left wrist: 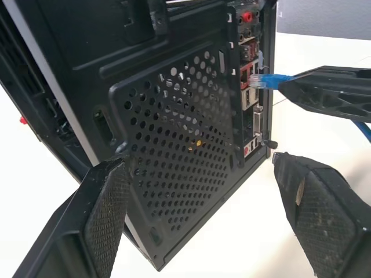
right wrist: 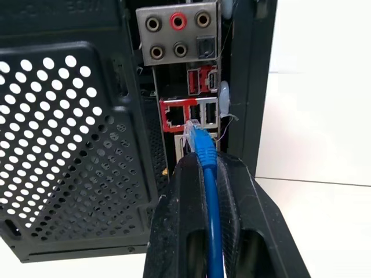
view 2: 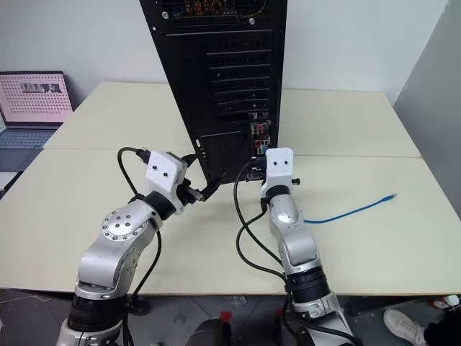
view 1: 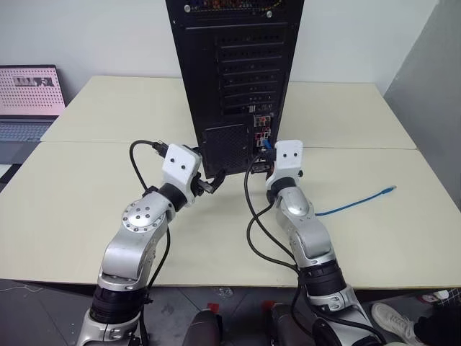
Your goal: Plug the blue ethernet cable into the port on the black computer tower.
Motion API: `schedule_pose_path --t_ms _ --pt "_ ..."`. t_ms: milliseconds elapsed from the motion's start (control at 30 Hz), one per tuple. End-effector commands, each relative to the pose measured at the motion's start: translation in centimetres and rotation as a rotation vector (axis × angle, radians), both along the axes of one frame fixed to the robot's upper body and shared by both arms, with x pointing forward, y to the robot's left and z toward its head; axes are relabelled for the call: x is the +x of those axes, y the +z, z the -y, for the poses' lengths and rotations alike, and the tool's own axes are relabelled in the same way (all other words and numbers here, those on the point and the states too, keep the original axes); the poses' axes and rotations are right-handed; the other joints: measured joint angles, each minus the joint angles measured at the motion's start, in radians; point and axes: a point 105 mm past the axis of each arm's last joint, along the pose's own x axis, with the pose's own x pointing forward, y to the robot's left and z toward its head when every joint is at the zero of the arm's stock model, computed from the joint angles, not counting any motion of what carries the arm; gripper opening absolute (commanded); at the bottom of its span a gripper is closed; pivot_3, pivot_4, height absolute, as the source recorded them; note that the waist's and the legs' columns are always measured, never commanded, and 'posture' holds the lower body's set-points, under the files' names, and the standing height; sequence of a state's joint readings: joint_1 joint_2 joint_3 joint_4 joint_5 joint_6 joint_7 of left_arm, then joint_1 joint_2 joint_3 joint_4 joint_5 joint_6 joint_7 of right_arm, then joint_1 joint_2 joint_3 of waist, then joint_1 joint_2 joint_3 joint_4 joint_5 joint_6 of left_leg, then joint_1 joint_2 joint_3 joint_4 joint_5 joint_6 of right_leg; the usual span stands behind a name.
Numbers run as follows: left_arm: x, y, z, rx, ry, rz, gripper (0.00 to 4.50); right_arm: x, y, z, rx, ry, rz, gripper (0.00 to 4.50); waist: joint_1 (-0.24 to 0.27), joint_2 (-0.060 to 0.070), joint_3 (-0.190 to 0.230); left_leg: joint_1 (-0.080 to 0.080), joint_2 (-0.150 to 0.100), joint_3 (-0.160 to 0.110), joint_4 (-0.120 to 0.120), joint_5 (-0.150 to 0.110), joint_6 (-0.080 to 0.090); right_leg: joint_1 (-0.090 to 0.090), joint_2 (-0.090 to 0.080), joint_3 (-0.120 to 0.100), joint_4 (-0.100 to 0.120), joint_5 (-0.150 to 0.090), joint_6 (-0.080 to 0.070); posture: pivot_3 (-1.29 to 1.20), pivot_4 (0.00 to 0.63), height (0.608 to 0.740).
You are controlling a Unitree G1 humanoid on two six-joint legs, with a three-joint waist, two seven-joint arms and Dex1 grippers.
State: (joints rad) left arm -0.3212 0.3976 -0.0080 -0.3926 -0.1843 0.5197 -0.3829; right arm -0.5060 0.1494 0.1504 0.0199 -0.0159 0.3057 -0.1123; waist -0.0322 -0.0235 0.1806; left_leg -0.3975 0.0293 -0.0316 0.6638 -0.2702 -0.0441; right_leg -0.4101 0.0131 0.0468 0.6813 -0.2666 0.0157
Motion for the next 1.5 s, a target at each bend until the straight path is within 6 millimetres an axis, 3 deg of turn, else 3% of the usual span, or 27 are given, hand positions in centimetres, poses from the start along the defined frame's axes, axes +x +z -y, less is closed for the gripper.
schedule_pose_path --t_ms 33,367,833,1500 --pt "-0.1 1.5 -0.2 0.006 0.002 0.066 4.03 -0.6 3.4 -1.9 0.043 0.062 0.102 0.00 0.000 0.000 0.000 0.000 0.000 0.000 0.000 0.000 0.000 0.000 0.000 0.000 0.000 0.000 0.000 0.00 0.150 0.740" --pt "-0.2 1.4 -0.3 0.007 0.008 0.065 4.03 -1.0 4.2 -2.2 0.028 0.079 0.141 0.00 -0.001 0.000 0.000 0.000 0.000 0.000 0.000 0.000 0.000 0.000 0.000 0.000 0.000 0.000 0.000 0.00 0.150 0.740" --pt "-0.1 1.2 -0.3 0.011 0.007 0.063 4.03 -0.2 3.5 -0.9 0.026 -0.003 0.108 0.00 -0.001 0.000 0.000 0.000 0.000 0.000 0.000 0.000 0.000 0.000 0.000 0.000 0.000 0.000 0.000 0.00 0.150 0.740" --pt "-0.2 1.1 -0.5 0.023 0.007 0.070 4.03 -1.4 3.6 -1.7 0.014 0.056 0.107 0.00 -0.001 0.000 0.000 0.000 0.000 0.000 0.000 0.000 0.000 -0.001 0.000 0.000 0.000 0.000 0.000 0.00 0.150 0.740"
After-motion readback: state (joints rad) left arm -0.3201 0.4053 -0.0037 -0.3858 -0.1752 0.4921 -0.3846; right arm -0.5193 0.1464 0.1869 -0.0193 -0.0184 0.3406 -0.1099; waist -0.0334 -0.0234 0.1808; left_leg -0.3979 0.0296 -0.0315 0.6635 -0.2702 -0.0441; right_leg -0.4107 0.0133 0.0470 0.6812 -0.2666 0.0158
